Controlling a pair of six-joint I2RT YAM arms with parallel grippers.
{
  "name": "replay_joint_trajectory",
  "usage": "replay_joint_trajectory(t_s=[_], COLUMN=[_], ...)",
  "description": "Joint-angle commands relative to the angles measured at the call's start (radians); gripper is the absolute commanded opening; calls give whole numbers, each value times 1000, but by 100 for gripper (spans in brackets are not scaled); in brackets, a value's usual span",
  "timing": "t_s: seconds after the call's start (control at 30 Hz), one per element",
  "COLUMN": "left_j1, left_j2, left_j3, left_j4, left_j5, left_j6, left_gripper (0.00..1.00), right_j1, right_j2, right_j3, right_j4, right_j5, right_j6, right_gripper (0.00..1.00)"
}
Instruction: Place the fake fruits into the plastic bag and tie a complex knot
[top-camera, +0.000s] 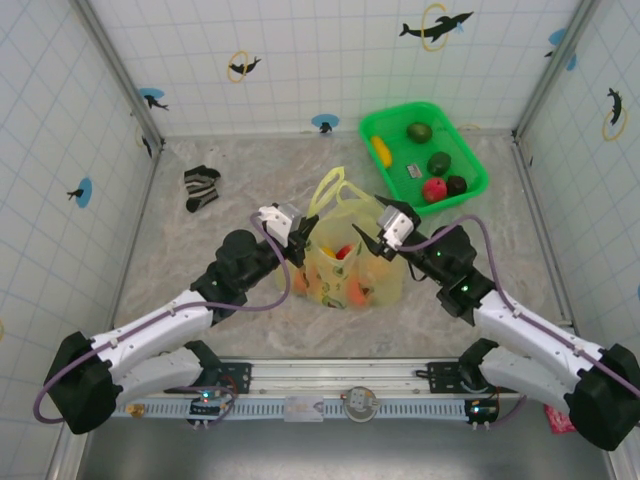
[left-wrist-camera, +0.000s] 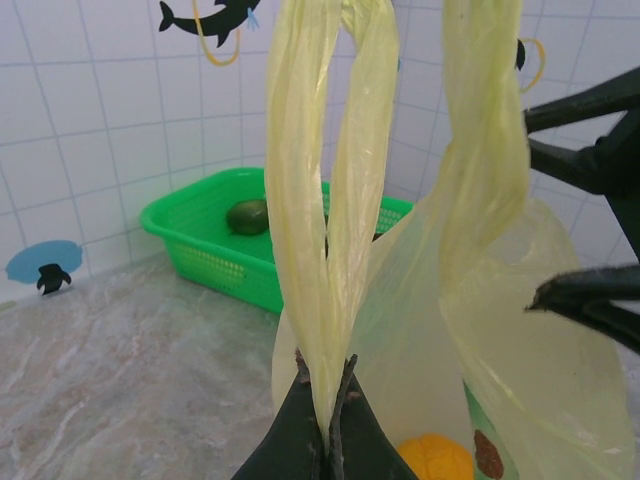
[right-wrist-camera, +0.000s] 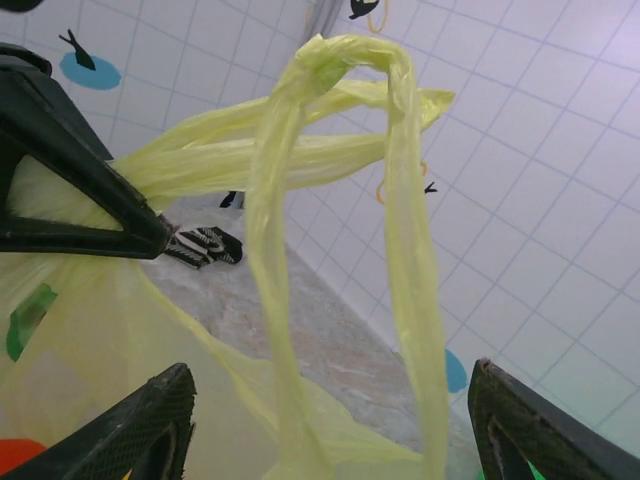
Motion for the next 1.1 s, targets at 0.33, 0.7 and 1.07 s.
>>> replay_joint_trajectory(t_s=[0.33, 0.7, 1.07], left_j1=[11, 13, 13], left_j2=[-11, -9, -13], left_j3=[-16, -18, -15], left_j4=[28, 28, 22], left_j5=[23, 36, 41], left_j6=[-17, -16, -14], left_gripper=[0, 0, 0], right_j1=[44, 17, 34], right_j2=[56, 142, 211], right_j3=[-29, 72, 119], right_j4=[155, 81, 73], right_j5=[184, 102, 91], right_j6=[-30, -38, -47], right_gripper=[74, 57, 60])
